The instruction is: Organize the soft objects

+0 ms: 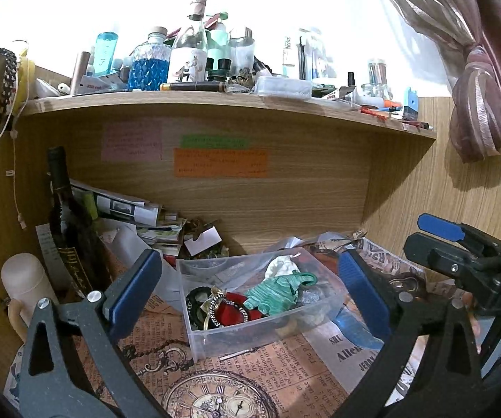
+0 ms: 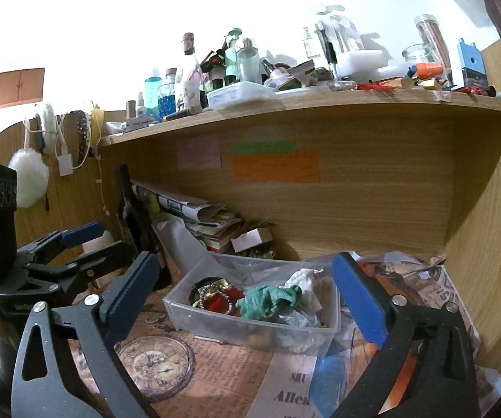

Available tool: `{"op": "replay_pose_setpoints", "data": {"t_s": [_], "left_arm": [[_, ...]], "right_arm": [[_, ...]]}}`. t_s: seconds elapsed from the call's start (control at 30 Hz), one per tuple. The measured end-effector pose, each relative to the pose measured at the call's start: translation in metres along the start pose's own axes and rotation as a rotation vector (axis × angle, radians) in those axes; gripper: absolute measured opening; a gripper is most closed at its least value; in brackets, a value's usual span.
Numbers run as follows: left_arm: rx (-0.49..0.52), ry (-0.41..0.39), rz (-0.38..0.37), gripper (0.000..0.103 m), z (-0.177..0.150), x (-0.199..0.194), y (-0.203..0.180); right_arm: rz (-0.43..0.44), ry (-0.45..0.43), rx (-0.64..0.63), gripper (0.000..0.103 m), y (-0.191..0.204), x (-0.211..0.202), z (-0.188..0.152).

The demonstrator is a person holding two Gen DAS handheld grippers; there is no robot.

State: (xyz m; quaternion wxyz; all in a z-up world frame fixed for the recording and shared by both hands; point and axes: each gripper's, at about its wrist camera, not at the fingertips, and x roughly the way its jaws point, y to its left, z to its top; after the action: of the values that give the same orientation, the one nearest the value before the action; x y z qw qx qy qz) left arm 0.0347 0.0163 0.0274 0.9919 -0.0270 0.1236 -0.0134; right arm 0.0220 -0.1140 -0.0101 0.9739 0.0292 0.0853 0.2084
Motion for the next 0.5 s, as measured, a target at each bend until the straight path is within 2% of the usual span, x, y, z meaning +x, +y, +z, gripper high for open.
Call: {"op": "replay_pose_setpoints", "data": {"t_s": [0.5], "left_arm": [[0.002, -0.002, -0.005, 0.103, -0.0007, -0.0001, 0.0022]], "right_arm": [[0.003, -0.009, 0.012, 0.102, 0.0023, -0.0031, -0.0006]]}}
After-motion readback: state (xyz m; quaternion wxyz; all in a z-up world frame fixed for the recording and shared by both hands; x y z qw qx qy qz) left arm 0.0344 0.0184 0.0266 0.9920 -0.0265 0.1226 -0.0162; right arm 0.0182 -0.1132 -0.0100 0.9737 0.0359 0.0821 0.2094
